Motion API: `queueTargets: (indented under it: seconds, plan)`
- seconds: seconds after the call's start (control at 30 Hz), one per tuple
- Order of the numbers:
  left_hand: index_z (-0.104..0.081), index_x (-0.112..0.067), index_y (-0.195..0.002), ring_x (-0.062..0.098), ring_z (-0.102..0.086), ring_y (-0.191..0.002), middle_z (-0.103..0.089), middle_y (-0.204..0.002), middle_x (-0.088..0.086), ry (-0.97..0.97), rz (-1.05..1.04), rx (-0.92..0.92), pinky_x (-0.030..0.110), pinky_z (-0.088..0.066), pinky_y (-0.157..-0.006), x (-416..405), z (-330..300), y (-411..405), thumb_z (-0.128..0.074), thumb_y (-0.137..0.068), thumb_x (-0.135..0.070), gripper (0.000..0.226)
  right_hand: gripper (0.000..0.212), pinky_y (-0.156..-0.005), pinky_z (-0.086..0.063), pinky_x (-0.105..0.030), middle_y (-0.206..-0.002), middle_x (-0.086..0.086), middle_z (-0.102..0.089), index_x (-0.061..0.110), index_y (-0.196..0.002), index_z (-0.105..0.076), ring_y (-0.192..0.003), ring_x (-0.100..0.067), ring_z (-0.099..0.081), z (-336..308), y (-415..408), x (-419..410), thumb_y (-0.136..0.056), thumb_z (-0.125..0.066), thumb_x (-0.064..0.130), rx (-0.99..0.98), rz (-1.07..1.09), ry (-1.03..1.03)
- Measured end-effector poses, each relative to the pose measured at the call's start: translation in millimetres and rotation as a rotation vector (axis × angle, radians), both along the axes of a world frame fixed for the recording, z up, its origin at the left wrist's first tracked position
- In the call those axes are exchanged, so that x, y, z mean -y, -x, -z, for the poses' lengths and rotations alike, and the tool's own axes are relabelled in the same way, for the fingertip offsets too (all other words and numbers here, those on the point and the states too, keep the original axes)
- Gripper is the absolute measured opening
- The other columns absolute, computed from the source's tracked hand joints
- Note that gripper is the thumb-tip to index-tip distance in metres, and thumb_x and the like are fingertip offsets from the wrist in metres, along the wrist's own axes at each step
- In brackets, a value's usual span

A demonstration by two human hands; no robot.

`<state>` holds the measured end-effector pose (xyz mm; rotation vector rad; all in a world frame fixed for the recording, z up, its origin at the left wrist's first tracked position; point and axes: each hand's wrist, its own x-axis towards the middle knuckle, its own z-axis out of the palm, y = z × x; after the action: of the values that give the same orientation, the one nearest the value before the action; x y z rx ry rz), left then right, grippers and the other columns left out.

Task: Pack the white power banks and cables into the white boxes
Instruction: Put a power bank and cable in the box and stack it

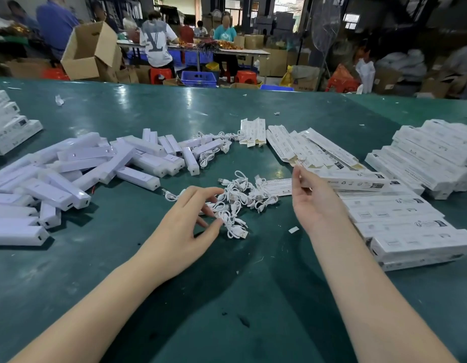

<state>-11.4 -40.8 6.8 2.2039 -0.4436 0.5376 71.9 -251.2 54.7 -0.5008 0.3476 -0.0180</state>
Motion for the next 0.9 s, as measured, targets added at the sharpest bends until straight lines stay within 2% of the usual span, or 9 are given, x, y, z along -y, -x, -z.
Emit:
queueTargets:
  seconds: [0.1,0.2,0.3,0.4,0.53,0.6,0.67,0.77,0.9]
  plan:
    - [-0.053,-0.028,-0.125,0.011,-0.057,-0.096,-0.052,-0.105,-0.015,0.005,-0.016,0.002,0.015,-0.047,-0.081,-3.3,-1.6,0.1,-0.061,-0.092,-0.012,0.037,0.006,-0.071,-0.062,-0.029,-0.105,-0.022,-0.061,-0.002,-0.096,-0.057,-0.088,-0.027,-0.072,2.0,-4.0,1.5,-0.093,-0.061,-0.001,0.002,0.052,-0.029]
    - [-0.056,-0.030,-0.121,0.013,-0.058,-0.094,-0.055,-0.101,-0.015,0.005,-0.037,-0.008,0.018,-0.047,-0.081,-4.6,-2.4,0.5,-0.059,-0.092,-0.013,0.034,0.021,-0.070,-0.062,-0.030,-0.100,-0.020,-0.067,0.000,-0.090,-0.054,-0.083,-0.027,-0.074,5.6,-4.3,3.3,-0.099,-0.057,0.020,-0.009,0.054,-0.024]
    - [-0.059,-0.028,-0.117,0.013,-0.058,-0.093,-0.058,-0.098,-0.015,-0.009,-0.049,-0.021,0.023,-0.048,-0.081,-5.3,-2.4,0.9,-0.059,-0.092,-0.015,0.028,0.031,-0.066,-0.061,-0.029,-0.100,-0.015,-0.070,-0.003,-0.101,-0.056,-0.076,-0.023,-0.075,8.1,-5.0,3.9,-0.100,-0.056,0.028,0.002,0.036,-0.040]
    - [-0.063,-0.025,-0.110,0.011,-0.058,-0.091,-0.059,-0.093,-0.013,-0.063,-0.068,-0.026,0.027,-0.048,-0.081,-6.9,-3.6,1.0,-0.058,-0.092,-0.015,0.021,0.024,-0.065,-0.061,-0.028,-0.104,-0.011,-0.070,0.003,-0.113,-0.057,-0.080,-0.022,-0.075,8.6,-5.7,3.4,-0.098,-0.059,0.022,0.028,0.046,-0.035]
    - [-0.066,-0.023,-0.103,0.009,-0.057,-0.088,-0.060,-0.091,-0.012,-0.098,-0.100,-0.019,0.026,-0.048,-0.080,-7.5,-6.1,1.1,-0.060,-0.091,-0.012,0.017,0.004,-0.064,-0.059,-0.026,-0.109,-0.016,-0.069,0.002,-0.098,-0.056,-0.085,-0.027,-0.074,6.4,-0.5,-3.0,-0.095,-0.057,0.004,0.049,0.000,0.010]
    - [-0.067,-0.022,-0.099,0.008,-0.057,-0.087,-0.058,-0.089,-0.013,-0.116,-0.106,-0.017,0.025,-0.047,-0.080,-8.2,-6.4,1.0,-0.060,-0.091,-0.011,0.016,0.008,-0.068,-0.060,-0.028,-0.112,-0.017,-0.067,0.002,-0.102,-0.055,-0.091,-0.027,-0.072,10.5,-0.7,-8.1,-0.095,-0.054,0.001,0.062,-0.035,0.125]
    - [-0.067,-0.023,-0.097,0.006,-0.055,-0.087,-0.058,-0.088,-0.014,-0.156,-0.118,-0.020,0.023,-0.045,-0.079,-10.0,-6.3,0.5,-0.059,-0.091,-0.011,0.016,0.027,-0.079,-0.059,-0.029,-0.122,-0.014,-0.062,0.007,-0.120,-0.054,-0.100,-0.023,-0.068,15.6,-3.4,-12.4,-0.095,-0.051,-0.002,0.089,-0.073,0.439]
    - [-0.068,-0.024,-0.096,0.005,-0.052,-0.085,-0.056,-0.088,-0.017,-0.214,-0.162,-0.024,0.020,-0.042,-0.077,-15.2,-6.7,-0.7,-0.058,-0.092,-0.012,0.016,0.057,-0.095,-0.047,-0.024,-0.146,-0.002,-0.047,0.017,-0.143,-0.043,-0.122,-0.016,-0.052,19.2,-10.3,-17.6,-0.090,-0.045,-0.006,0.197,-0.194,1.355]
    - [-0.068,-0.024,-0.096,0.005,-0.051,-0.083,-0.055,-0.087,-0.018,-0.229,-0.182,-0.018,0.021,-0.042,-0.075,-18.9,-8.2,-1.9,-0.057,-0.092,-0.012,0.017,0.084,-0.119,-0.023,-0.045,-0.156,-0.007,-0.032,0.018,-0.154,-0.021,-0.145,-0.027,-0.025,21.8,-36.8,-22.3,-0.083,-0.055,-0.008,0.316,-0.359,2.378]
